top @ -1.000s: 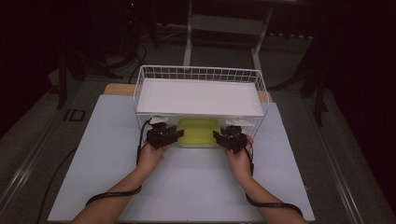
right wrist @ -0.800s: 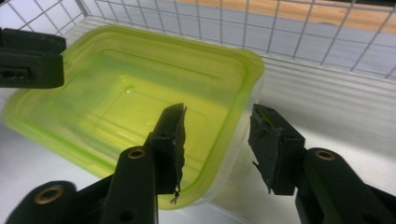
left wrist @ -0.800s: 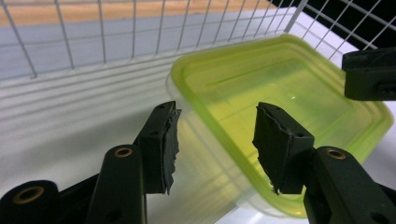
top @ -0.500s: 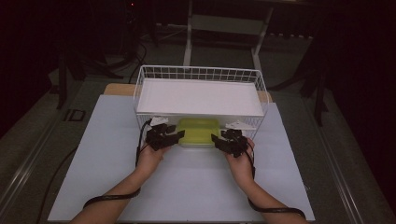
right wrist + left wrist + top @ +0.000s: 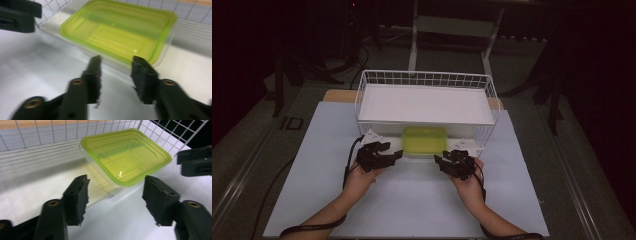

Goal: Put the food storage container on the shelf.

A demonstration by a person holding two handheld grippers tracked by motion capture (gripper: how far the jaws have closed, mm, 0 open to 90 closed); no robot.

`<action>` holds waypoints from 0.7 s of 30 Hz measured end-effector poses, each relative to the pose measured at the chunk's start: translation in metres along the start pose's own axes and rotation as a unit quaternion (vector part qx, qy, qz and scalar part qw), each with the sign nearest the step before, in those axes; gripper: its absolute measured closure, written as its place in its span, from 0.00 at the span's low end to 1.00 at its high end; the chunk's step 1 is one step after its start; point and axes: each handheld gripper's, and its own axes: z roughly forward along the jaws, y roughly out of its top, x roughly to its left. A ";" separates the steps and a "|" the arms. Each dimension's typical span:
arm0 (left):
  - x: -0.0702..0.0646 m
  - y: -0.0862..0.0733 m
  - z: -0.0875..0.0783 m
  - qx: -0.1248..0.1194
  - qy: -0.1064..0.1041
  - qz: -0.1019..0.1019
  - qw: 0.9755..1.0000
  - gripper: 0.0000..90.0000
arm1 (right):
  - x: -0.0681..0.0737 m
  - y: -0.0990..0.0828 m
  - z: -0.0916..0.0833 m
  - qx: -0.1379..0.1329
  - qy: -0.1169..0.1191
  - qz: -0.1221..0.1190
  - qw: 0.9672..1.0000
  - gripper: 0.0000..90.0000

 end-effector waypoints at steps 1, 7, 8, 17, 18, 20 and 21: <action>0.000 -0.003 -0.003 0.000 -0.012 0.017 1.000 0.33 | 0.002 -0.001 0.001 0.003 0.000 -0.005 1.000 0.74; -0.001 -0.018 -0.011 -0.009 0.000 0.022 1.000 0.16 | 0.011 -0.004 0.013 0.022 0.010 -0.020 1.000 1.00; -0.001 -0.021 -0.012 -0.012 -0.006 0.016 1.000 0.15 | 0.013 -0.004 0.015 0.023 0.011 -0.022 0.999 1.00; 0.003 -0.037 -0.016 -0.029 0.012 0.001 1.000 0.00 | 0.019 -0.006 0.040 0.042 0.015 -0.022 0.999 1.00; 0.003 -0.038 -0.015 -0.030 0.012 0.002 0.999 0.00 | 0.018 -0.006 0.043 0.043 0.015 -0.020 0.999 1.00; 0.003 -0.039 -0.015 -0.033 0.007 0.006 0.999 0.00 | 0.018 -0.004 0.049 0.043 0.013 -0.021 0.999 1.00; 0.002 -0.039 -0.015 -0.032 0.004 0.007 0.999 0.00 | 0.017 -0.002 0.052 0.043 0.011 -0.021 0.999 1.00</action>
